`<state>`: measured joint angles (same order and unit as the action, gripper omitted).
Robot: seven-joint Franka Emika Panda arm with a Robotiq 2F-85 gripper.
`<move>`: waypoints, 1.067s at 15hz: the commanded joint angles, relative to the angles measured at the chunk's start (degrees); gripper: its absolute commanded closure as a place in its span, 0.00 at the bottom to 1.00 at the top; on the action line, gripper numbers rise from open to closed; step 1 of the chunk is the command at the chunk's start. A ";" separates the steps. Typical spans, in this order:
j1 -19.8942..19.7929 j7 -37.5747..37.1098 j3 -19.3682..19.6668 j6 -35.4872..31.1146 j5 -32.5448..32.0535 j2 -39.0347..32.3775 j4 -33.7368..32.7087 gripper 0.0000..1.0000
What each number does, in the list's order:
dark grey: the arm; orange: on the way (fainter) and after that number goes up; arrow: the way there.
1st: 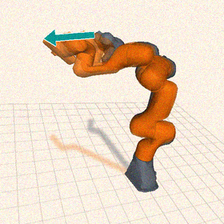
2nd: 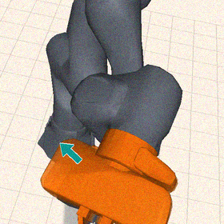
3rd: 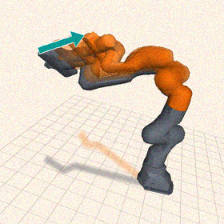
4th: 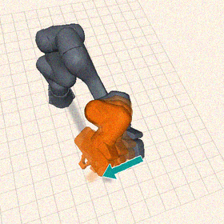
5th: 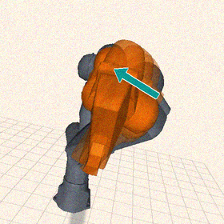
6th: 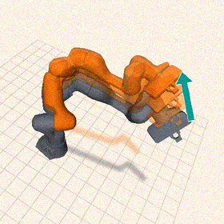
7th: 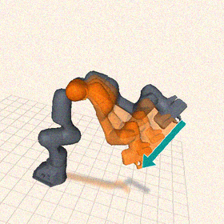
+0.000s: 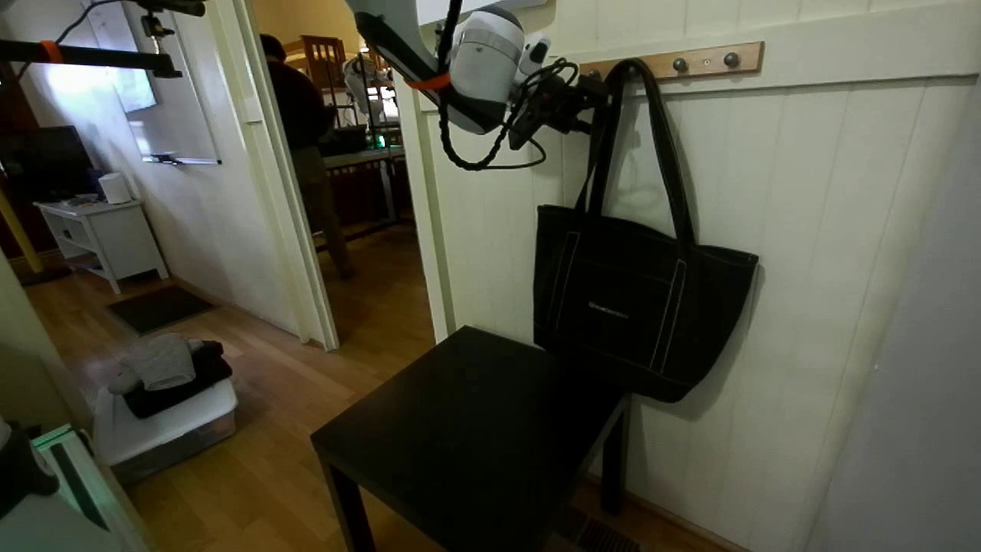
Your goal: Move the black bag to the next hook on the right
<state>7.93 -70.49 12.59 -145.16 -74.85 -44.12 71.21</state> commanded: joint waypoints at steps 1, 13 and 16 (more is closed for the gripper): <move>-0.14 -3.58 -0.23 1.76 -2.76 -2.45 -3.15 0.37; -0.51 -3.45 -0.50 1.63 -3.27 -1.91 -2.36 0.98; -0.84 -3.12 -0.73 1.77 -2.88 -1.60 -1.99 0.62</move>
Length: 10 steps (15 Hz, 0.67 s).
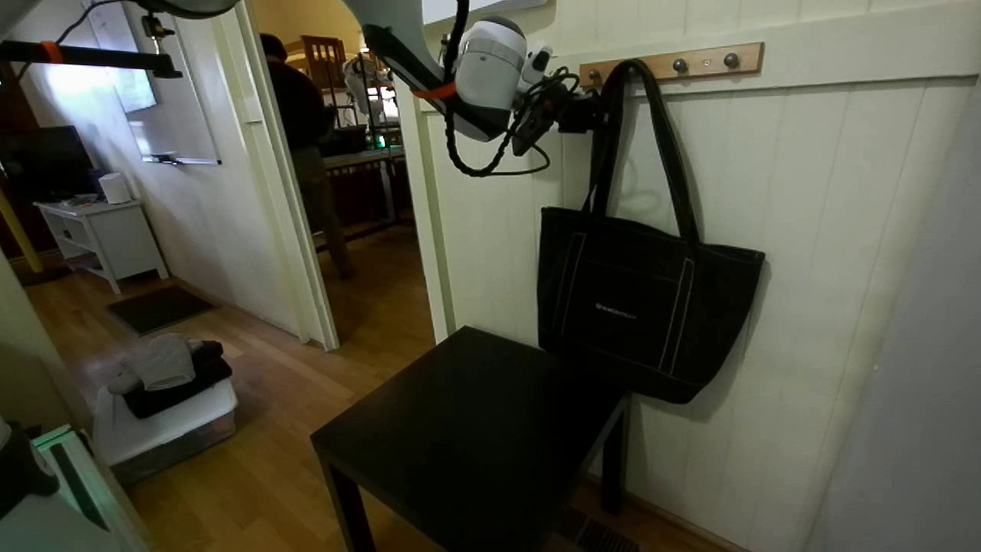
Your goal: Move the black bag to the next hook on the right
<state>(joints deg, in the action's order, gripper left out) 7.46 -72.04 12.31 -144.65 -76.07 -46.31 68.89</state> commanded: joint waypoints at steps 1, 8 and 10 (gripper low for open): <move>-0.43 -1.61 -0.43 1.27 -1.73 0.66 0.36 0.53; -1.13 -4.20 -0.17 0.78 -2.25 -0.03 -1.37 0.00; -1.45 -4.15 -0.33 0.49 -2.16 -0.74 -2.47 0.00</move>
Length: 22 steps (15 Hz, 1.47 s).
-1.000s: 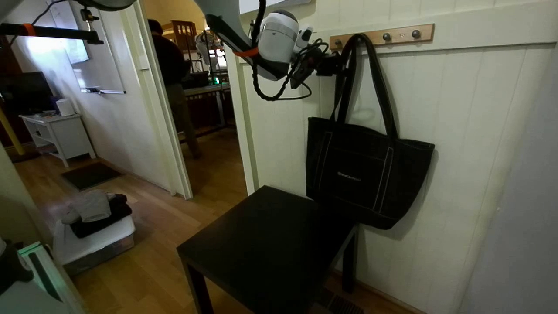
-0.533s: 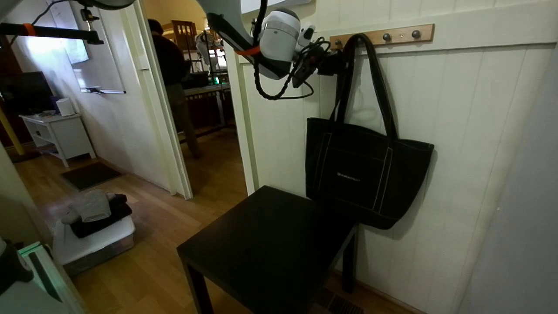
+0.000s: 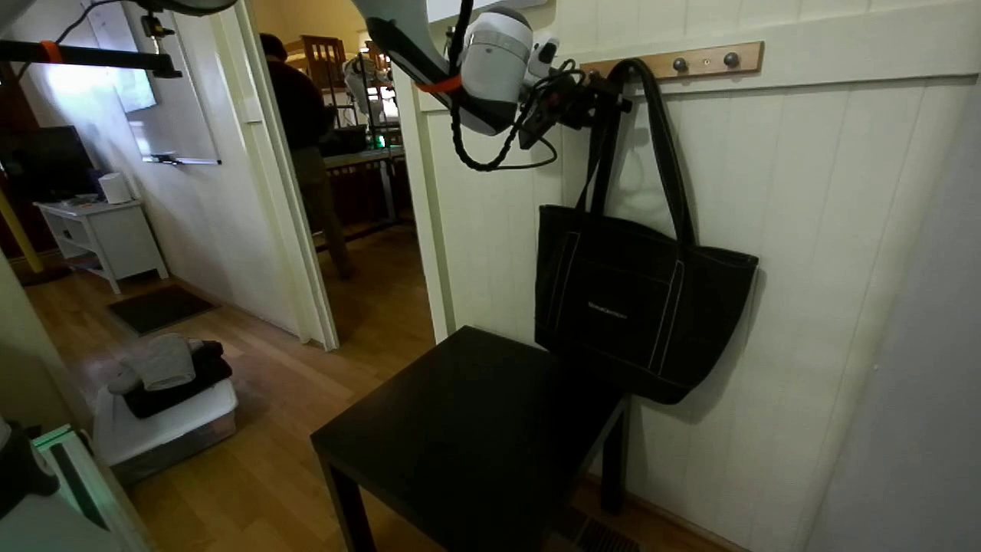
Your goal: Move the black bag to the next hook on the right
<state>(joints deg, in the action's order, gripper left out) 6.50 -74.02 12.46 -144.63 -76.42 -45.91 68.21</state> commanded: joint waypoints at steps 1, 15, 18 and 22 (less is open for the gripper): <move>-0.57 -1.99 -0.56 0.51 -1.66 -1.38 -2.20 0.00; -0.91 -0.72 -0.61 -1.01 -1.54 -6.97 -9.52 0.37; -1.07 -0.35 -0.54 -1.16 -1.34 -7.97 -10.83 0.61; -1.26 -0.37 -0.55 -1.20 -1.03 -6.98 -10.11 0.91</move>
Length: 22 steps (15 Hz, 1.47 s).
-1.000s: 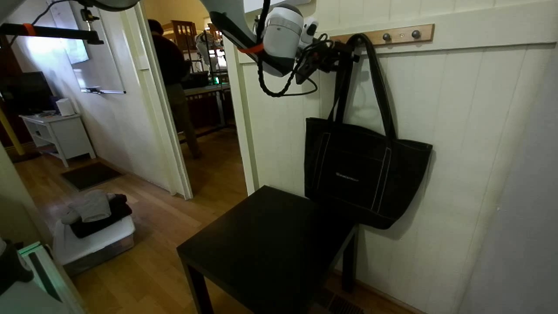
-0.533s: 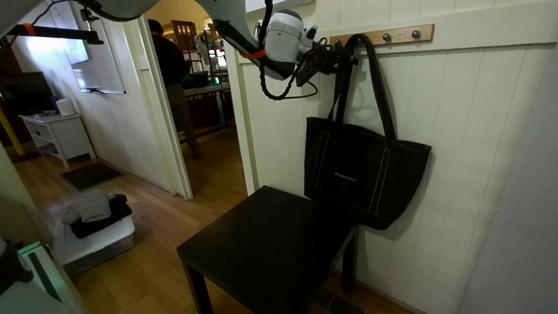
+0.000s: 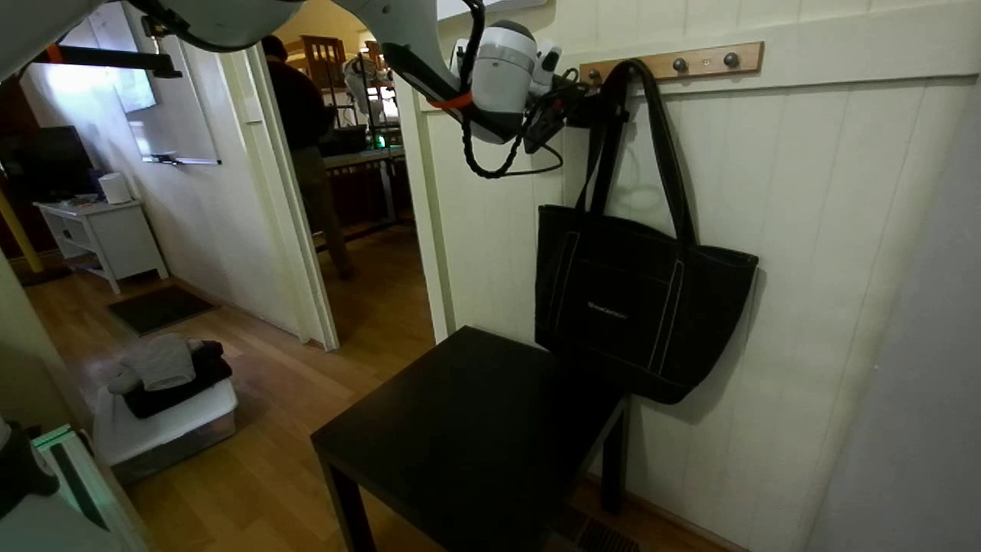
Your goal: Move the black bag to the next hook on the right
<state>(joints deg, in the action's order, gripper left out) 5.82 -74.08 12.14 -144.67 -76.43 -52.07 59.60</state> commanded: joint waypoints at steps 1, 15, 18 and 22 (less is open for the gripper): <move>-0.60 -0.35 -0.23 -1.10 -0.99 -0.39 -1.02 0.99; 1.48 -1.45 -0.52 0.82 -3.55 15.70 17.56 0.98; 0.61 -0.83 -1.40 0.46 -3.81 19.19 21.82 0.98; -2.27 4.06 -3.06 -3.27 -3.41 23.99 27.09 0.98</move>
<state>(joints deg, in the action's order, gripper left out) 5.91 -73.28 10.82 -144.91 -77.91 -34.32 80.35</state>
